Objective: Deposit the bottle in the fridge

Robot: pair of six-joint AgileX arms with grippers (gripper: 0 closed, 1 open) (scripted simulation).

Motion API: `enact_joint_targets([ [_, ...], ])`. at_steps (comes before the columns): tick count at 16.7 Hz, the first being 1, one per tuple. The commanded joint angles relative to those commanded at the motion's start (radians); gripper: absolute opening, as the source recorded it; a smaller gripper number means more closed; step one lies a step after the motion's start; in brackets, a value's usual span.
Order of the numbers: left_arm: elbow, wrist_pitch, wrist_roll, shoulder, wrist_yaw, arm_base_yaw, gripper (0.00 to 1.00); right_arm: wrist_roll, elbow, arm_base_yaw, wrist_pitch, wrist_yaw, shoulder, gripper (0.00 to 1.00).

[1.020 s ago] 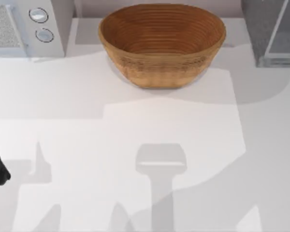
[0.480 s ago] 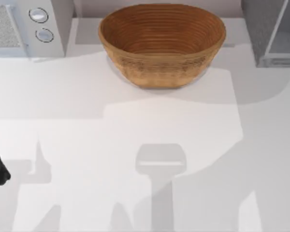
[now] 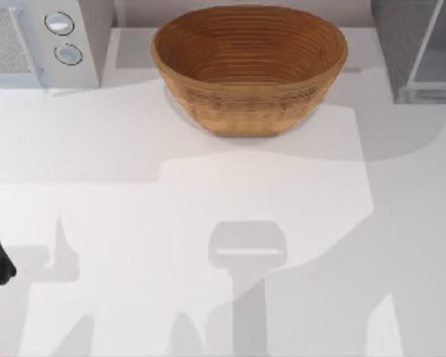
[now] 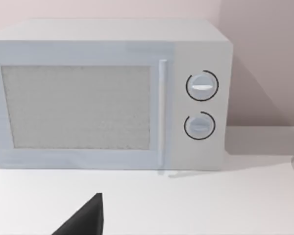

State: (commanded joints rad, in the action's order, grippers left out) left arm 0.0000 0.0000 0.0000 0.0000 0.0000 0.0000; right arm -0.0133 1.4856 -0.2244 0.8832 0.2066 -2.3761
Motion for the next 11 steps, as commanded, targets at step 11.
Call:
enact_joint_targets([
  [11, 0.0, 0.0, 0.0, 0.0, 0.0, 0.0, 1.0, 0.0, 0.0, 0.0, 0.0, 0.0, 0.0, 1.0],
])
